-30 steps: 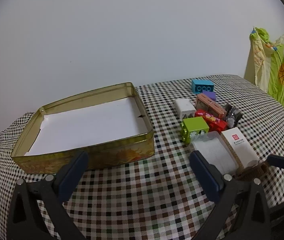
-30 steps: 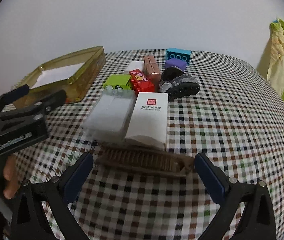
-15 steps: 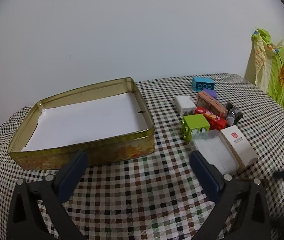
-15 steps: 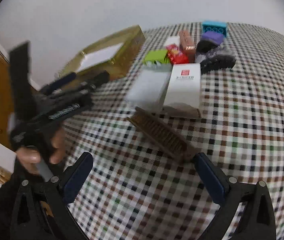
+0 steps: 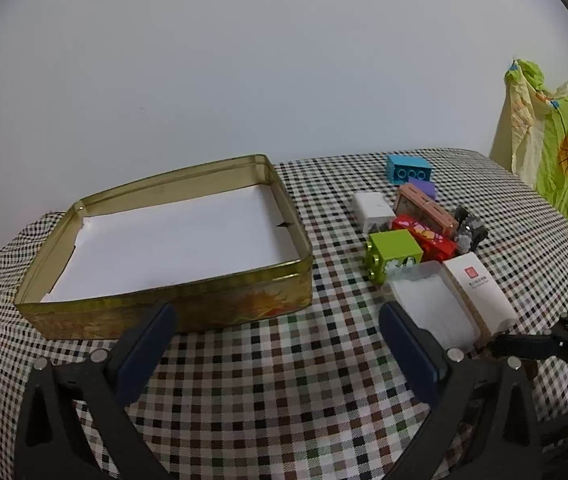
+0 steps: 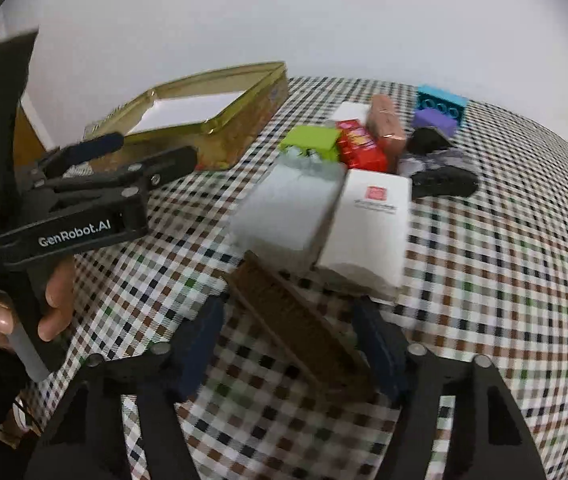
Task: Organize rigid objects
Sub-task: 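Grasp the brown comb with the right gripper and lift it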
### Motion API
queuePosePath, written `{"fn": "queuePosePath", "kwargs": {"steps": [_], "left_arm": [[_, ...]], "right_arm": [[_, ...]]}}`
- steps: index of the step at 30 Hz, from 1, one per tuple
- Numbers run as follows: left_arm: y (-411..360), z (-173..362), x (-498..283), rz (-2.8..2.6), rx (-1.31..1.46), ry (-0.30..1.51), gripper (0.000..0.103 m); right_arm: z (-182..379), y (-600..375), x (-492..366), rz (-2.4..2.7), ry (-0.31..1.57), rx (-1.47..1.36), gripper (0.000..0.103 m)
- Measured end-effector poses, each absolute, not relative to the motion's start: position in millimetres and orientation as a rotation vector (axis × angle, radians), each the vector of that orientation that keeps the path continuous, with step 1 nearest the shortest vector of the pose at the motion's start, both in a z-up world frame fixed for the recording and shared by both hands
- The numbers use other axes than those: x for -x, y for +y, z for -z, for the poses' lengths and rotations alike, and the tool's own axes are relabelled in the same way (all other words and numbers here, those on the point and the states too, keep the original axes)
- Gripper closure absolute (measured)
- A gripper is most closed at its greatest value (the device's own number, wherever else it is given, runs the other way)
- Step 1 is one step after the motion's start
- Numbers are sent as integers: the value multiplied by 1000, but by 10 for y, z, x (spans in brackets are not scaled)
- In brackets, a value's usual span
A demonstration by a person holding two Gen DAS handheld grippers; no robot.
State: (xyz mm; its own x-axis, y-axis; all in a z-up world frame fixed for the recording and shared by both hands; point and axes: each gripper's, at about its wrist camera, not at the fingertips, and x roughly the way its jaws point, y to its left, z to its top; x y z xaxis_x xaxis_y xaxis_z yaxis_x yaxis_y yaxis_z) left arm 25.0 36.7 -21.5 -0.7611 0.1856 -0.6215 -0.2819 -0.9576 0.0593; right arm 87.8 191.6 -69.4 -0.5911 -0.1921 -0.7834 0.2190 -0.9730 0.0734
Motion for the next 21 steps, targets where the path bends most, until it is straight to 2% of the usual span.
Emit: {"fn": "queuePosePath", "kwargs": {"steps": [2,4,5,8,11,15,18,21], "left_arm": [[375,221,-254,-2716,936,216,0],[389,225,-268,-2711,928,224,0],[397,226,-277,-2707,923,230,0],[444,237,-311,-2679,909,248,1],[498,228,-351,-2638,910,249,1],[575,226,-349,-2572,960,156,1],[683,295,-316,-2495,1070,69,1],[843,331,-317,-2525,1119,85,1]], "right_arm": [[704,1804,-962,2632,165,-1276,50],[682,1817,-1028,2597,163,-1273,72],[669,1841,-1052,2599,167,-1286,76],[655,1977,-1159,2622,152,-1309,76],[558,2154,-1271,2621,16,-1258,76],[390,2527,-1504,2720,-200,-1110,76],[354,2728,-1520,2860,-259,-1067,76],[382,2867,-1486,2904,-369,-1045,76]]}}
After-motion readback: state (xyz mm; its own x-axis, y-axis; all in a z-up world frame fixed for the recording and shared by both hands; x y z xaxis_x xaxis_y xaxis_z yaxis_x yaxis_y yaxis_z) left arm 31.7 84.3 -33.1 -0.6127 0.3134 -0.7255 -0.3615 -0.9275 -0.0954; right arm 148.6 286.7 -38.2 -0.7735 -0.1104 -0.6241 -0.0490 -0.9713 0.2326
